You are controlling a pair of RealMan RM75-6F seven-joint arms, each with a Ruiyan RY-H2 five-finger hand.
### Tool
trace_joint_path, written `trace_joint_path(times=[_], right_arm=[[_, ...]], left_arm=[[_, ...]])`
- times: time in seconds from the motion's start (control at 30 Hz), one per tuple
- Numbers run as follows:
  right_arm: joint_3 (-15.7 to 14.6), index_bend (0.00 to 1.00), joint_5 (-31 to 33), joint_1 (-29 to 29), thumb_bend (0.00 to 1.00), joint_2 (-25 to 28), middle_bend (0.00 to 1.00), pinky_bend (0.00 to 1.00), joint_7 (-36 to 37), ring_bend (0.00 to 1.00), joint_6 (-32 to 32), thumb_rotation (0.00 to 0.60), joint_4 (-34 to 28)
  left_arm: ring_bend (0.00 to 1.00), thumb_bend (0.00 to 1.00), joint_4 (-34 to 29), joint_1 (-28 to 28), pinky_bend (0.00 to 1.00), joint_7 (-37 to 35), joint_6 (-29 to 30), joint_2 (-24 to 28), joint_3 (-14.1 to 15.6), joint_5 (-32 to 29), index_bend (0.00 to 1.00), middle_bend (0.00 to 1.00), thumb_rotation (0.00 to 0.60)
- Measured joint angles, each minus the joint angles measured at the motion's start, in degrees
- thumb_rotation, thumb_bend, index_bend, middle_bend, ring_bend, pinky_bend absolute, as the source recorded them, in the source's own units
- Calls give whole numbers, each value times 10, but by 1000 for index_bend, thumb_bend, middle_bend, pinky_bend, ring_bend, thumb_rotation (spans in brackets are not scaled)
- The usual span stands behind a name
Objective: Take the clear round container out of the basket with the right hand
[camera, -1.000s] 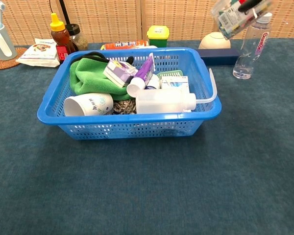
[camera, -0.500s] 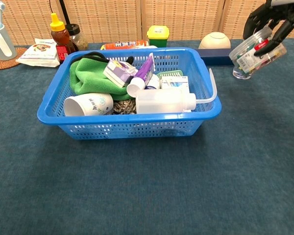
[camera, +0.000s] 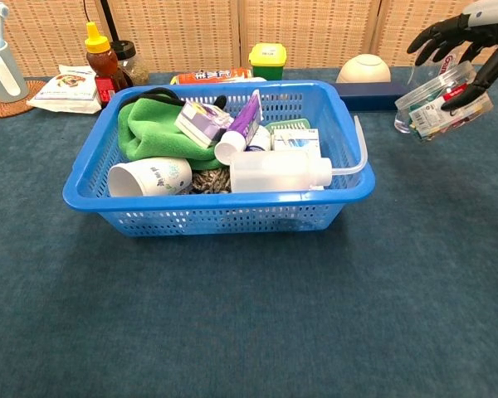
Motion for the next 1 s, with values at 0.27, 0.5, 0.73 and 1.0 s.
trace_joint_path(times=[0.27, 0.5, 0.73, 1.0], right_arm=[[-4, 21, -20, -34, 197, 74, 0, 28, -5, 0, 28, 600, -105], [-6, 14, -54, -57, 197, 94, 0, 0, 8, 0, 59, 600, -131], [-19, 0, -116, -101, 197, 109, 0, 0, 29, 0, 136, 600, -148], [-52, 0, -209, -193, 117, 88, 0, 0, -6, 0, 327, 600, -105]], left_arm=[[0, 0, 1, 3, 0, -2, 8, 0, 3, 10, 0, 0, 600], [0, 0, 4, 7, 0, -8, 18, 1, 5, 15, 0, 0, 600], [0, 0, 7, 9, 0, -11, 25, 0, 7, 20, 0, 0, 600], [0, 0, 4, 26, 0, -3, 51, -8, 6, 14, 0, 0, 600]])
